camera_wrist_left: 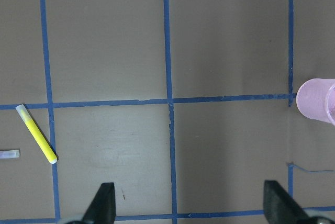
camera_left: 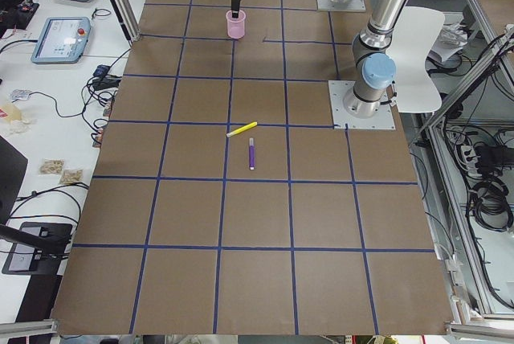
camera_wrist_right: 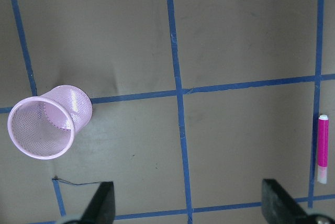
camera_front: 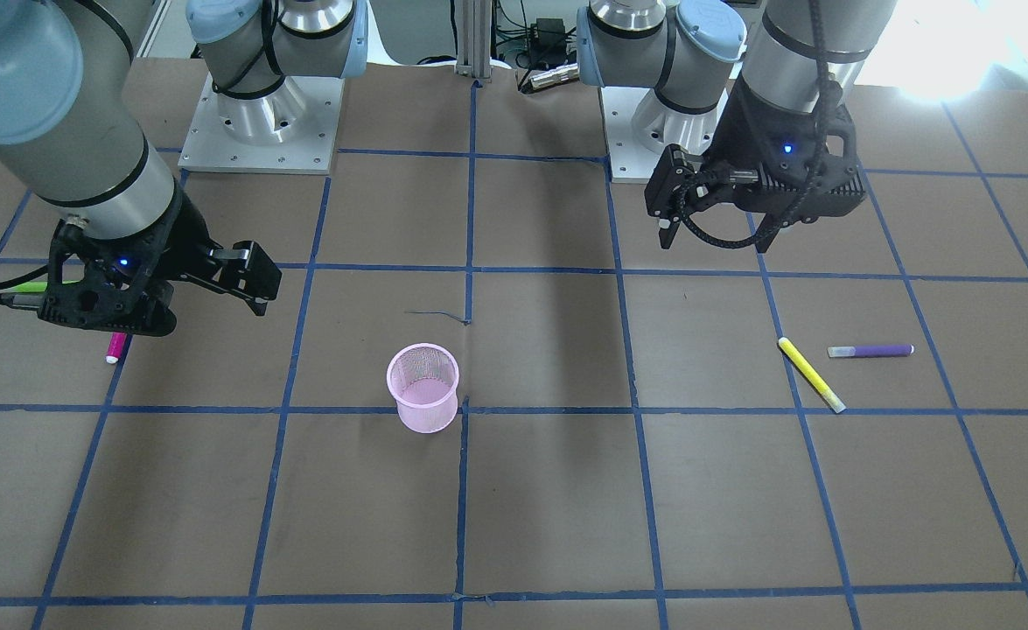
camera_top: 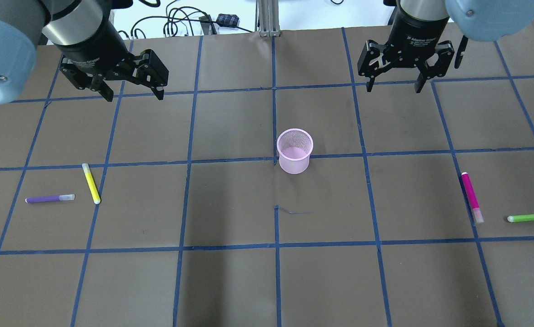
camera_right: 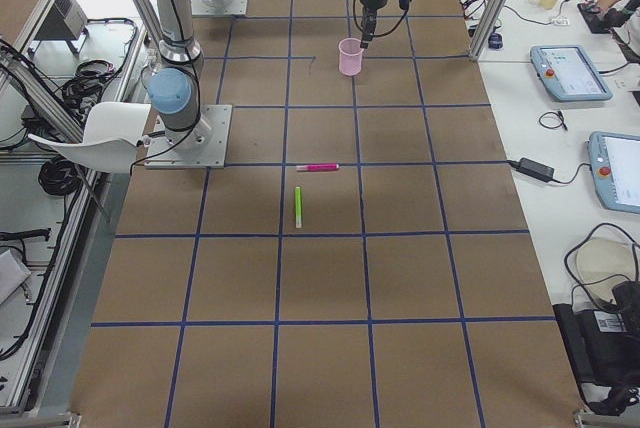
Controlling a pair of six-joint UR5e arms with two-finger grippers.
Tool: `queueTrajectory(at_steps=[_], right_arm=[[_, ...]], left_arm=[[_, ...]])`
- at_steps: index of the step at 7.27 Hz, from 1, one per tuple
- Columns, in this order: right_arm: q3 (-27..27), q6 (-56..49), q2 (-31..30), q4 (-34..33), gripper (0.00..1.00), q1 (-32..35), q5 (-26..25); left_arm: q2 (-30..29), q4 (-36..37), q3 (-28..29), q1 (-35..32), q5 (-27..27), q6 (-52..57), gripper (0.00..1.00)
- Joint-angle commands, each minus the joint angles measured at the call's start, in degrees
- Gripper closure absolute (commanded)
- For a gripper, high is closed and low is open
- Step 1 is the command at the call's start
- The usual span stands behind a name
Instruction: Insert purple and pink pens into pink cup
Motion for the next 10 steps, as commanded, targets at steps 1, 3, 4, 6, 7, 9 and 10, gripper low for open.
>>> queueTrajectory(at_steps=[1, 3, 4, 6, 7, 9, 10], right_arm=[[-0.13, 0.33, 0.02, -0.04, 0.0, 0.07, 0.21], [0.31, -0.11, 0.11, -0.3, 0.0, -0.02, 0.21], [0.57, -0.28, 0.28, -0.39, 0.0, -0.02, 0.13], [0.66, -0.29, 0.46, -2.22, 0.0, -0.28, 0.13], [0.66, -0.2, 0.46, -2.24, 0.0, -0.28, 0.3], [0.57, -0.2, 0.46, -2.15, 0.0, -0.28, 0.04], [0.57, 0.15, 0.46, -2.32, 0.0, -0.28, 0.56]], left_arm=[[0.0, 0.1, -0.01, 0.13, -0.04, 0.3, 0.0], [0.0, 0.19, -0.01, 0.13, -0.04, 0.3, 0.0], [0.0, 0.1, -0.01, 0.13, -0.04, 0.3, 0.0], [0.0, 0.1, -0.09, 0.39, 0.13, 1.61, 0.0], [0.09, 0.02, -0.09, 1.26, 0.05, 5.97, 0.0], [0.09, -0.68, -0.36, 5.46, 0.31, 11.86, 0.0], [0.61, -0.77, -1.75, 8.19, 0.22, 18.0, 0.0]])
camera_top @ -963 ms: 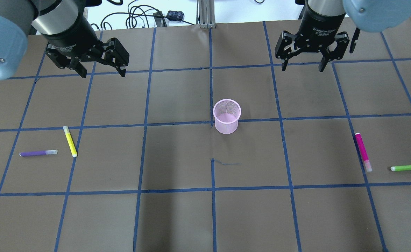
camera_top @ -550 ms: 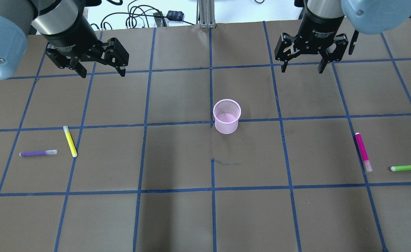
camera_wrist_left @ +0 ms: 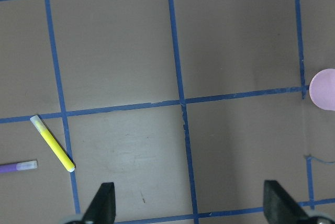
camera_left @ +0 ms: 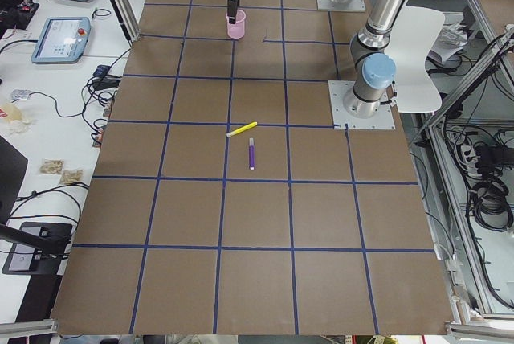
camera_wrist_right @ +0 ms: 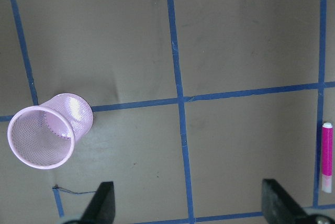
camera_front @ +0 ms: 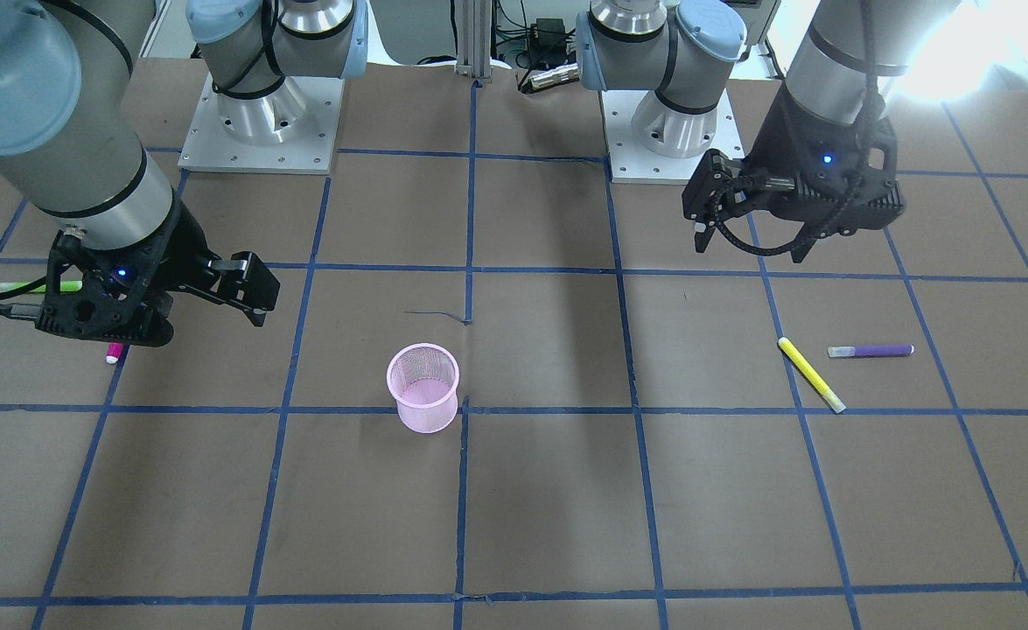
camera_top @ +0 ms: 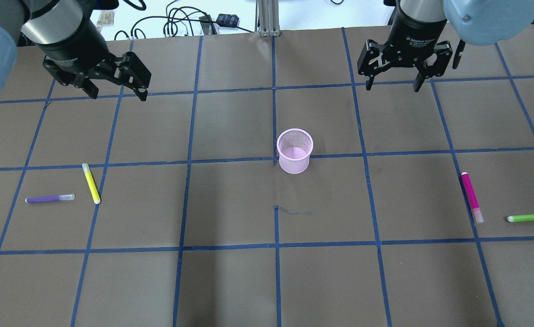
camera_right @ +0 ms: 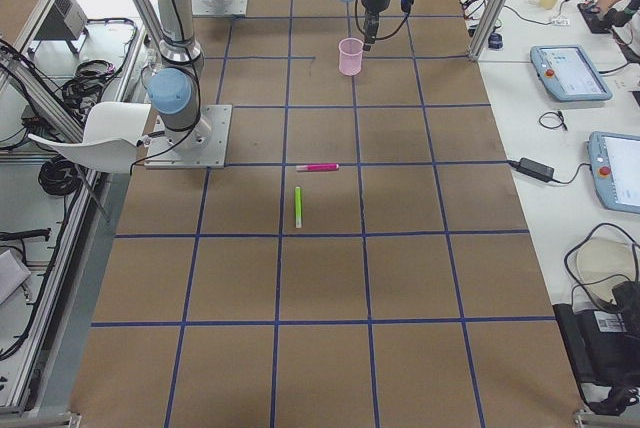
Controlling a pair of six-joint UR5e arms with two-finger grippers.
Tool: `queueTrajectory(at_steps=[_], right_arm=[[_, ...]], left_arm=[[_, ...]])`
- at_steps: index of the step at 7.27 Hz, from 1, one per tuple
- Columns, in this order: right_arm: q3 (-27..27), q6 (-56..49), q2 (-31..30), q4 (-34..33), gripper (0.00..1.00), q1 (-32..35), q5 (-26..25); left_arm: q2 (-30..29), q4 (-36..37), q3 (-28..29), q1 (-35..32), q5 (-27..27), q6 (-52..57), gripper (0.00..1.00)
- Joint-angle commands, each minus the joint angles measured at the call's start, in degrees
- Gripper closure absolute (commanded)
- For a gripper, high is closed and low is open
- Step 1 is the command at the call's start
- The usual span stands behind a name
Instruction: Insert purple and pink pens into pink cup
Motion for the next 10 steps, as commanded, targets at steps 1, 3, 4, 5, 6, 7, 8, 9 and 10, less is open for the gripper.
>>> queueTrajectory(at_steps=[1, 3, 4, 5, 6, 7, 8, 9, 10], right_arm=[[0.16, 0.17, 0.09, -0.62, 0.0, 0.0, 0.38], [0.51, -1.14, 0.18, -0.63, 0.0, -0.79, -0.41], [1.82, -1.23, 1.22, -0.8, 0.0, -2.62, -0.24], [3.14, -1.32, 1.76, -1.85, 0.0, -4.64, -0.24], [4.89, -4.54, 1.94, -2.47, 0.0, -6.58, -0.32], [8.13, -6.49, 2.81, -6.39, 0.0, -8.51, -0.41], [12.34, -9.2, 3.16, -11.74, 0.0, -10.71, -0.59], [16.82, -10.27, 3.43, -17.01, 0.0, -12.29, -0.76], [21.47, -13.16, 4.48, -23.16, 0.0, -13.96, -5.29]], left_arm=[[1.32, -0.35, -2.73, 5.82, 0.07, 16.17, 0.0], [2.2, 0.09, -6.86, 14.41, -0.28, 34.19, 0.0], [1.86, 0.61, -8.27, 20.46, -0.98, 42.73, 0.0], [0.37, 0.88, -8.55, 25.48, -2.2, 50.38, 0.0], [-0.95, 2.54, -9.42, 29.28, -4.65, 61.25, 0.0], [-1.92, 5.34, -11.52, 31.84, -6.41, 71.8, 0.0], [-3.14, 8.85, -14.24, 34.91, -11.22, 84.26, 0.0], [-5.33, 10.97, -17.31, 39.64, -13.96, 90.22, 0.0], [-8.23, 13.17, -17.69, 42.38, -15.21, 94.97, 0.0]])
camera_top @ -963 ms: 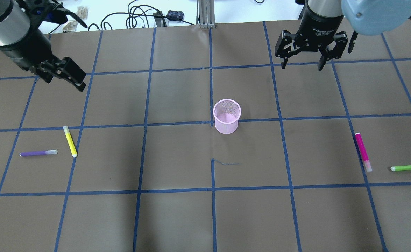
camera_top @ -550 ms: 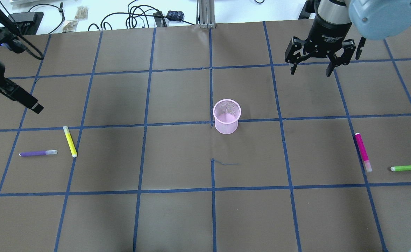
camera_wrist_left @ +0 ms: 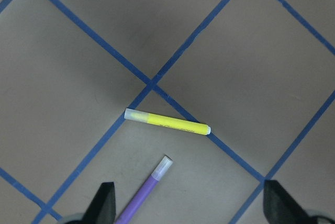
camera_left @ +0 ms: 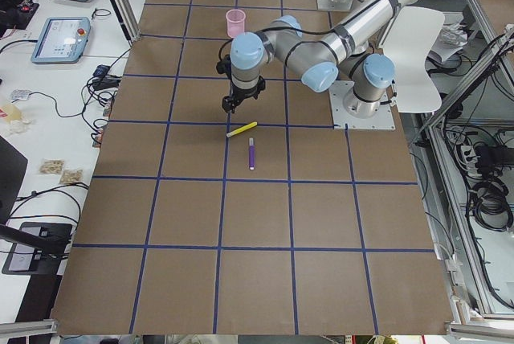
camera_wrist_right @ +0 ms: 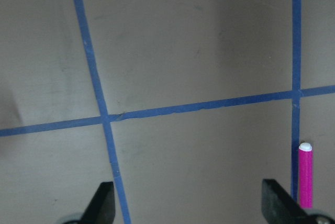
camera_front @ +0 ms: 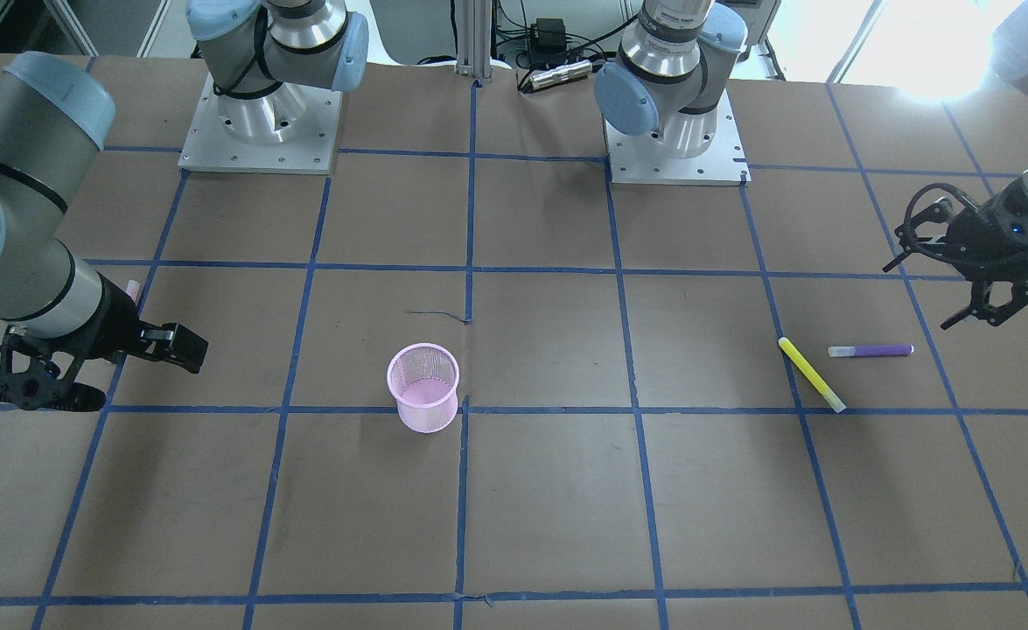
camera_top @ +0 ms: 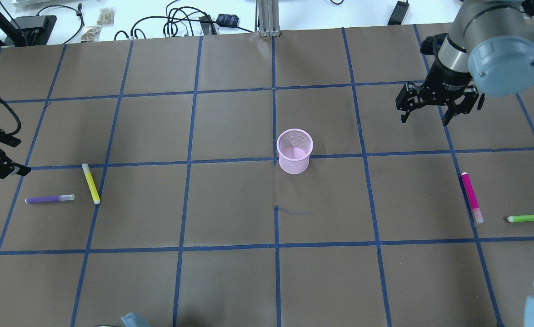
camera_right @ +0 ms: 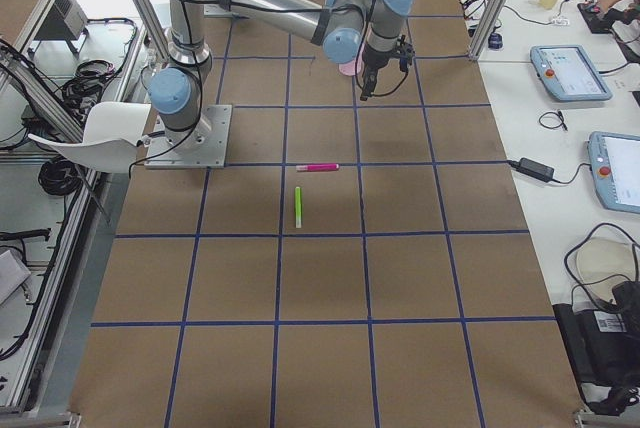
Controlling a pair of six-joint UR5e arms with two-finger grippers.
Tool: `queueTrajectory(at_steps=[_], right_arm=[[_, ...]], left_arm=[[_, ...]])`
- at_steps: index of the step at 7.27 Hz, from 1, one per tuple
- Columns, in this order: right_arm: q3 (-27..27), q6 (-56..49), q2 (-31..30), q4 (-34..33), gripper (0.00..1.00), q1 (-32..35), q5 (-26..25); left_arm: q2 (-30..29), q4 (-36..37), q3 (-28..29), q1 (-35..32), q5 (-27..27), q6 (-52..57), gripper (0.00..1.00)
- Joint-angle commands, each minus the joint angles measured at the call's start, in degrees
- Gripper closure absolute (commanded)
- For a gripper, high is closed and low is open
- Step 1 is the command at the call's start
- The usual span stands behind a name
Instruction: Insert purple and pink pens into pink cup
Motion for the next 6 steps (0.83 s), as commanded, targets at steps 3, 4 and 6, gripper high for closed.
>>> queueTrajectory(at_steps=[3, 4, 6], right_arm=[[14.18, -12.07, 1.11, -15.15, 0.0, -9.52, -5.18], [16.38, -15.31, 1.11, -16.56, 0.0, -11.36, -5.19], [18.33, -22.1, 1.28, -18.33, 0.05, -15.32, -5.01]], left_arm=[[-12.36, 5.54, -0.8, 8.22, -7.27, 29.84, 0.0], [-15.95, 6.6, 0.86, 8.84, -7.88, 34.69, 0.0], [-19.93, 3.48, 1.76, 12.69, -9.92, 35.52, 0.0]])
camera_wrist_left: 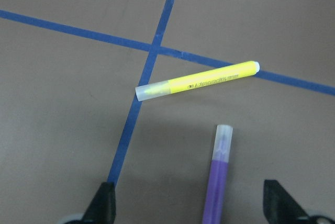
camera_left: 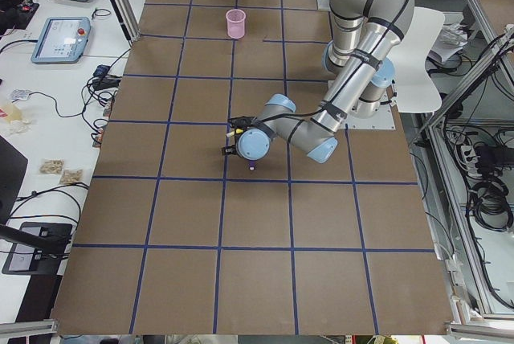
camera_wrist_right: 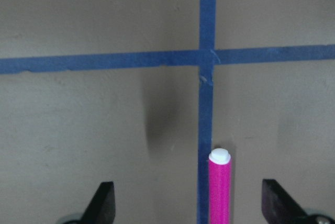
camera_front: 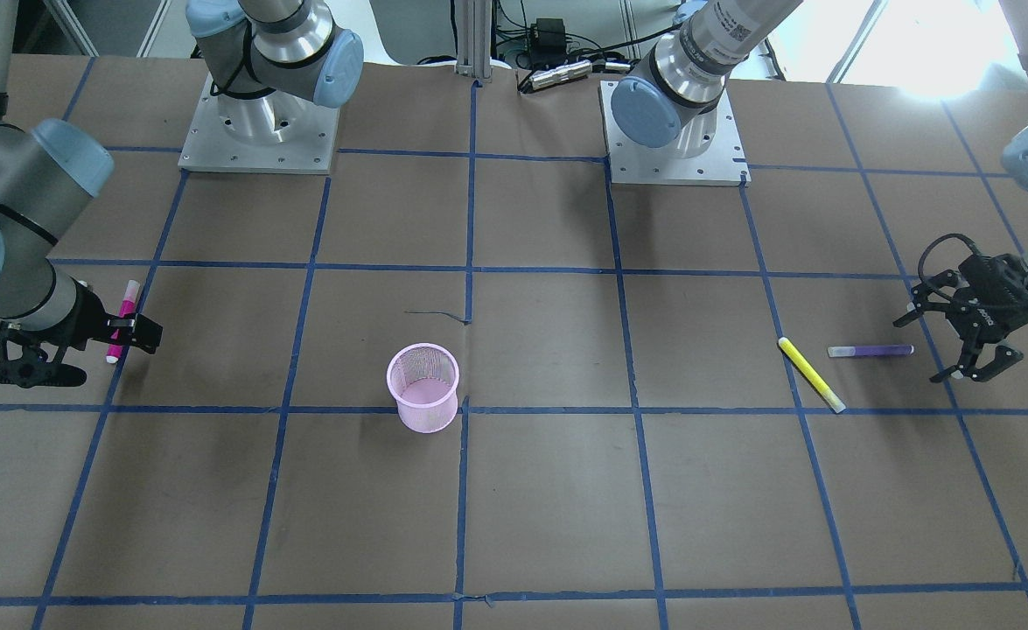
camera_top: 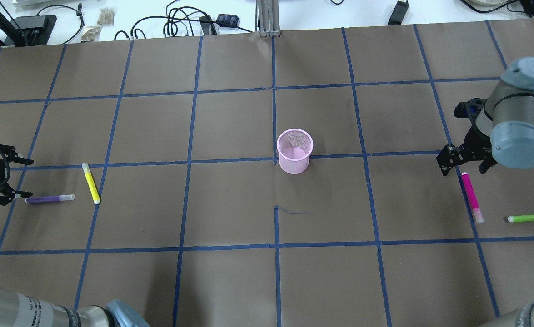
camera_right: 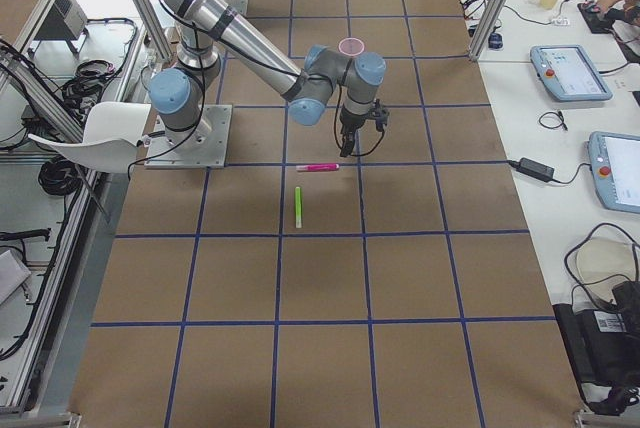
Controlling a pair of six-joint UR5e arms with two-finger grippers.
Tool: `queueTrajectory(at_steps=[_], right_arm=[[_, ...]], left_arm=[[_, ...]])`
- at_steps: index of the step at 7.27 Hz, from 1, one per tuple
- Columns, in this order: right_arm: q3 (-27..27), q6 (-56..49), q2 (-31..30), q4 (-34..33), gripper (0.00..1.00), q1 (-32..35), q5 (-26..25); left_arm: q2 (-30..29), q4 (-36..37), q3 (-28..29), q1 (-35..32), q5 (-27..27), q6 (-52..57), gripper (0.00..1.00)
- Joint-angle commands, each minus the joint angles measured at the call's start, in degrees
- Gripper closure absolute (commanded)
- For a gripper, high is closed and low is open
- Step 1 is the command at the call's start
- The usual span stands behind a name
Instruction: Insert purple and pink pens into pink cup
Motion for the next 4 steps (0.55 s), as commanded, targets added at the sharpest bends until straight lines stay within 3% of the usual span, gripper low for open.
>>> queueTrajectory(at_steps=[1, 2, 4], right_arm=[[1.31, -2.65, 0.42, -1.0, 0.12, -2.34, 0.64], [1.23, -2.21, 1.38, -1.35, 0.15, -2.51, 0.91], [1.14, -2.12, 1.65, -1.97, 0.44, -2.52, 0.82]], left_arm=[[-2.4, -5.54, 0.94, 2.56, -0.35, 2.42, 0.0], [-3.54, -6.35, 2.34, 2.56, -0.34, 3.22, 0.0], [-4.51, -7.68, 2.7, 2.74, 2.27, 6.89, 0.0]])
